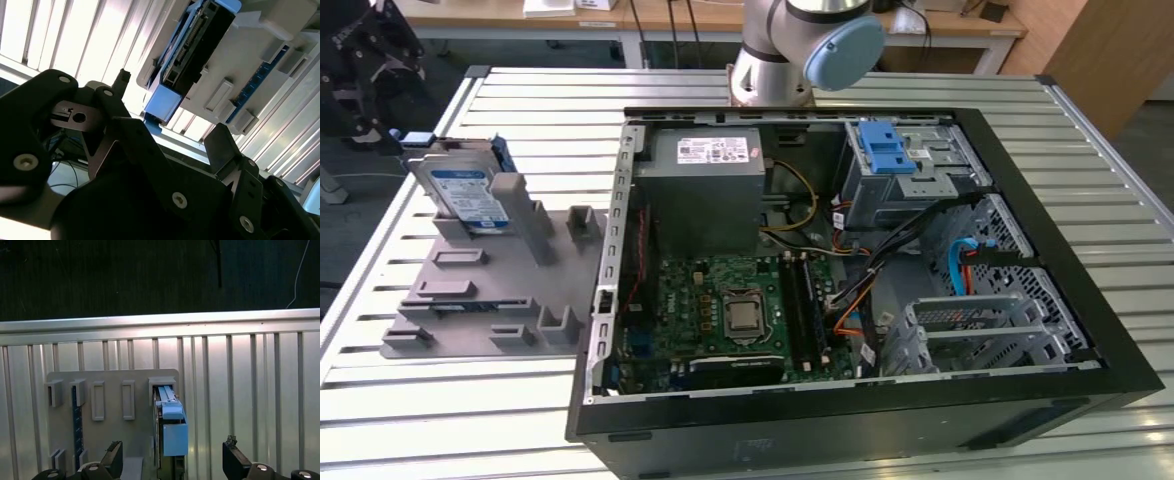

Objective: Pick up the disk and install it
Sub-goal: 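Pick up the disk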

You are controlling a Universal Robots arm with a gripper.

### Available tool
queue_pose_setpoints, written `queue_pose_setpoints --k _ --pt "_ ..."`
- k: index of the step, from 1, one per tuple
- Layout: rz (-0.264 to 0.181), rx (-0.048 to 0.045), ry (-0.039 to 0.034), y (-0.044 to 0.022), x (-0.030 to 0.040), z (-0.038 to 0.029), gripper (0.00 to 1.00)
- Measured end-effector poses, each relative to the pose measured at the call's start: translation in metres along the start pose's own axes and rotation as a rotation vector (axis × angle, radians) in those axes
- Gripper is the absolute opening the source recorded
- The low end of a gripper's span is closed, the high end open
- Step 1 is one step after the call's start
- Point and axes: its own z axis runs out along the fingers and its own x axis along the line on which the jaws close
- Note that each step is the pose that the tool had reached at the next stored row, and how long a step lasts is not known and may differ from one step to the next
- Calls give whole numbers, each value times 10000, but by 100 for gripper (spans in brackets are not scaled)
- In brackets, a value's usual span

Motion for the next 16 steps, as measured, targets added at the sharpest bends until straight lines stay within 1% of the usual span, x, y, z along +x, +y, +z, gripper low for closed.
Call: queue_pose_setpoints --k 4,8,14,15,16 --pt "2 0 -1 9 0 0 87" --pt "2 -1 0 10 1 19 87" --pt "2 -1 0 10 1 20 87" --pt "3 -13 -1 10 0 22 87" --pt "5 -92 5 6 0 22 87"
